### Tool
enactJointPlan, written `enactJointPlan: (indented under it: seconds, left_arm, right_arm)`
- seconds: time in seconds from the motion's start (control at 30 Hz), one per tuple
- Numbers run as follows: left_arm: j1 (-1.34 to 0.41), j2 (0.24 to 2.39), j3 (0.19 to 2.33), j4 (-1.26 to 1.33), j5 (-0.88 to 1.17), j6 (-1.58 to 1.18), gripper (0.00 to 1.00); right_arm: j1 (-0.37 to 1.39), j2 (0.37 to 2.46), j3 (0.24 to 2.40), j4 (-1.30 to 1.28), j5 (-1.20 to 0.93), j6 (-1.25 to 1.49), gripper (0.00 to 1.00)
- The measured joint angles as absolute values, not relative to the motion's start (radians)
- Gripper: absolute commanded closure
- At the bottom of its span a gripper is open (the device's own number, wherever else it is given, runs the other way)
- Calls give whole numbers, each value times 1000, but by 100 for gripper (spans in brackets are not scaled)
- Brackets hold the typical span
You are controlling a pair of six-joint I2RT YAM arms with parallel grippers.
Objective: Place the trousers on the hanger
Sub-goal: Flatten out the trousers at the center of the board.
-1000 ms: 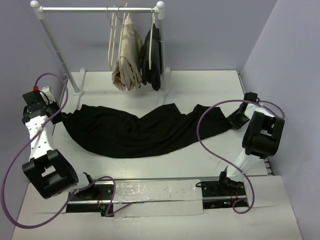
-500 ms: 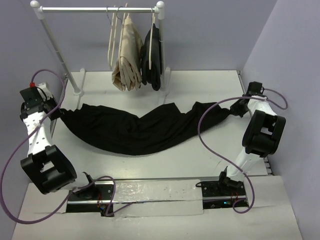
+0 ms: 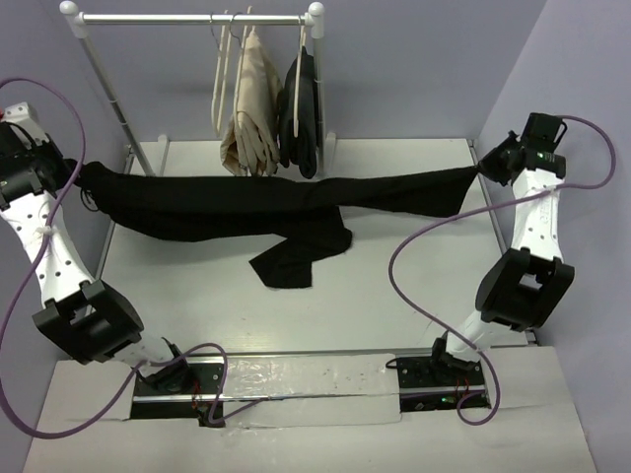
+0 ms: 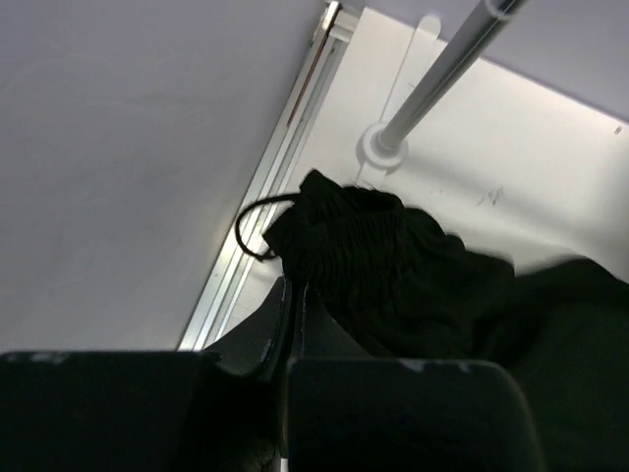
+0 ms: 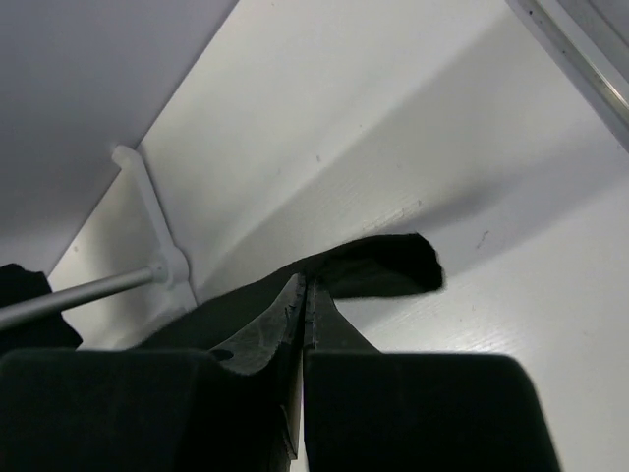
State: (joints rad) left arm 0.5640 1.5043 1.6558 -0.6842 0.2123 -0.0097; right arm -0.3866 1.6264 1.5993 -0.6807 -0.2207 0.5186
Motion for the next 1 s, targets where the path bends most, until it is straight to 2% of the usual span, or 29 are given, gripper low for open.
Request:
enactJointPlan:
  seconds: [0.1,0.23,0.47,0.63,1.0]
  left_arm:
    - [595,1497,1660,-727,227,19,100]
    - [637,1466,1615,-789,241,74,100]
    - [691,1347,1409,-941,240,202,100]
    - [706,1339,1269,-1053,217,306,100]
    - [821,1339,1164,-1124,126,480,100]
  right_arm:
    - [-403,1544,1555,-691,-227,517,100]
    - [-460,1365,1389,-694,-243,519,100]
    - [-607,1075,1043,-709,-251,537,100]
    - [-630,970,823,-731,-247,569,100]
    - [-654,921,770,-766,-91,605,100]
